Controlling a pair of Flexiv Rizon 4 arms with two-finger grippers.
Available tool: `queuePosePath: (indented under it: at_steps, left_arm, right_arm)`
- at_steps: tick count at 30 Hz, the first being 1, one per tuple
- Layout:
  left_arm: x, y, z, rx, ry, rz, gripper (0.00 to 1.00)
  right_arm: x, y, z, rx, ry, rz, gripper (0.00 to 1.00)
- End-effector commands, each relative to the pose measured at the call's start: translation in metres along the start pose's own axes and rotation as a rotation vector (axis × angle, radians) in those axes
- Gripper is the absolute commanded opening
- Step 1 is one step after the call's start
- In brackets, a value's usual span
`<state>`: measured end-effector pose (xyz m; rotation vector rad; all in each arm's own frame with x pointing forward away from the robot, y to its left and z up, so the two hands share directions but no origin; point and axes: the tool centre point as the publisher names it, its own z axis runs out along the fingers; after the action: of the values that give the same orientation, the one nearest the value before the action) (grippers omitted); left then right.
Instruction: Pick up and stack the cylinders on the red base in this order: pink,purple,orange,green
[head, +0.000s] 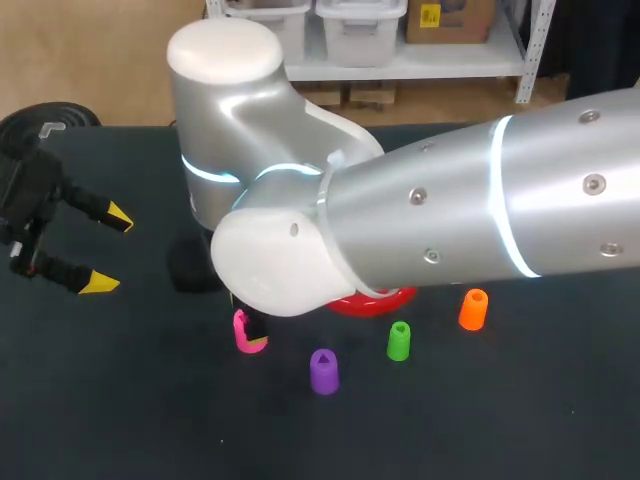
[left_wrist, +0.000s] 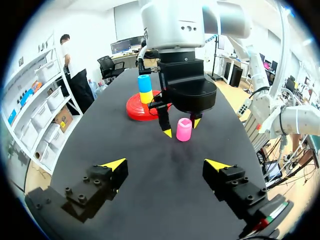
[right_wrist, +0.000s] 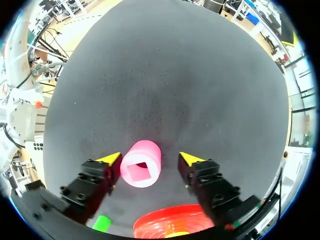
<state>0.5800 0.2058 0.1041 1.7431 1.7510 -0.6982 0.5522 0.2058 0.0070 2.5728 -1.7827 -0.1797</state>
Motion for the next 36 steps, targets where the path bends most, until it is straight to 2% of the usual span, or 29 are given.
queuePosePath:
  at_steps: [1, 13, 18, 24, 29, 34, 36]
  left_arm:
    - [0.001, 0.0, 0.0, -0.003, -0.002, 0.003, 1.0]
    - [0.001, 0.0, 0.0, -0.003, -0.002, 0.003, 1.0]
    - [0.001, 0.0, 0.0, -0.003, -0.002, 0.003, 1.0]
    - [0.001, 0.0, 0.0, -0.003, -0.002, 0.003, 1.0]
    - [0.001, 0.0, 0.0, -0.003, -0.002, 0.003, 1.0]
    - [0.001, 0.0, 0.0, -0.003, -0.002, 0.003, 1.0]
    - [0.001, 0.0, 0.0, -0.003, -0.002, 0.003, 1.0]
  right_arm:
    - [0.0, 0.0, 0.0, 0.0, 0.001, -0.001, 0.0]
    - [0.001, -0.001, 0.0, 0.0, -0.008, 0.008, 0.0]
    - [0.004, -0.002, -0.013, 0.012, -0.039, 0.021, 0.0]
    - [0.017, -0.004, -0.054, 0.068, -0.073, 0.06, 0.0]
    - [0.033, -0.008, -0.105, 0.144, -0.097, 0.093, 0.0]
    - [0.05, -0.015, -0.147, 0.179, -0.15, 0.121, 0.0]
    - [0.055, -0.016, -0.158, 0.199, -0.146, 0.144, 0.0]
